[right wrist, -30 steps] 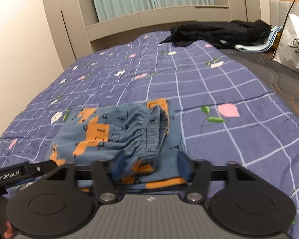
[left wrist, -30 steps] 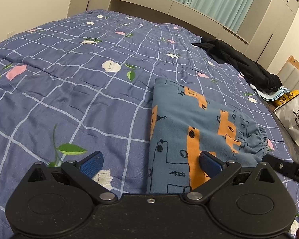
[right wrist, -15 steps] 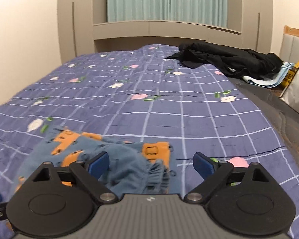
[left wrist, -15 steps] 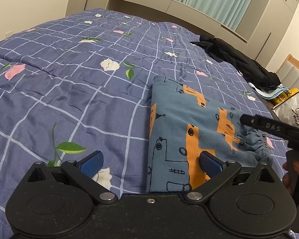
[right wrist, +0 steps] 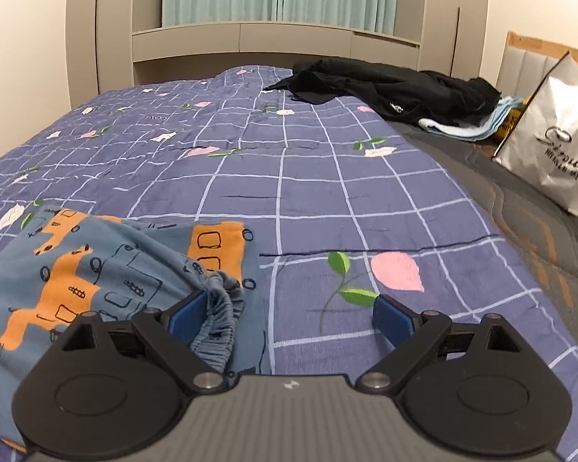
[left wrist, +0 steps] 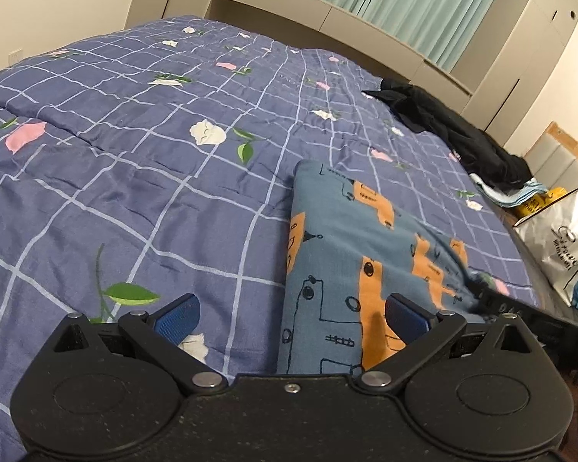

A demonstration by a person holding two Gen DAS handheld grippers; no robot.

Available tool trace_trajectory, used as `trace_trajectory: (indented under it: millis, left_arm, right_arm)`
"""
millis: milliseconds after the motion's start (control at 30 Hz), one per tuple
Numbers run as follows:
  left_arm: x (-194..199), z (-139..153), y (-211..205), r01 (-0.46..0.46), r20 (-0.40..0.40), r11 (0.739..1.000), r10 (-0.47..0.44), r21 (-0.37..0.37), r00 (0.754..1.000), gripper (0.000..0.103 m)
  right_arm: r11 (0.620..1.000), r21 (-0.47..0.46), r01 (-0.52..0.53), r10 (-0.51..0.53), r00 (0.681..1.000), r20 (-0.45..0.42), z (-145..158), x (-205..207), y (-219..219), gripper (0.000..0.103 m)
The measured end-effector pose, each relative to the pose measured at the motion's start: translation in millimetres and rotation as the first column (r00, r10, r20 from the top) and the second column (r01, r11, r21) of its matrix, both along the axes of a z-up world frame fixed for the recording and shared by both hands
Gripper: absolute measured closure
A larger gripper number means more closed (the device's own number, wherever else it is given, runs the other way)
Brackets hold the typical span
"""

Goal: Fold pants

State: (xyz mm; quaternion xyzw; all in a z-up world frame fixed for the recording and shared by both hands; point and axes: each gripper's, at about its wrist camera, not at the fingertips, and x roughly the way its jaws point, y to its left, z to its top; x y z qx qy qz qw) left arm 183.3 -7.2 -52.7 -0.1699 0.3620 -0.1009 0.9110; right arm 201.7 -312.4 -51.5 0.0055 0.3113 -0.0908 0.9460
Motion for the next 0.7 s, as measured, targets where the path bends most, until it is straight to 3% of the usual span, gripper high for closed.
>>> trace_trajectory:
  millis: [133,267,433,700]
  left_arm:
    - [-1.4,-3.1,-1.4,0.004,-0.016,1.000,-0.004,0.019,1.000,0.001]
    - [-3.9,-5.4,-6.6,0.023,-0.022,0.999,-0.022,0.028,1.000,0.001]
    - [-5.7,-6.2,-12.8,0.049,-0.026,0.997,-0.047,0.065,0.999,0.001]
    - [-9.4,-7.6,-17.3,0.078,-0.032,0.991,-0.075,0.105,0.997,0.001]
  right_arm:
    - [1.000,0.023,-0.004,0.004,1.000,0.029,8.0,-9.0,2.1,0.008]
    - [0.997,0.060,-0.053,0.050,0.997,0.062,16.0,-31.0,7.4,0.000]
    - [0.997,0.023,-0.067,0.067,0.997,0.024,11.9,-48.9,17.8,0.000]
    - [0.996,0.068,-0.049,0.048,0.999,0.019,3.7,-63.8,10.1,0.000]
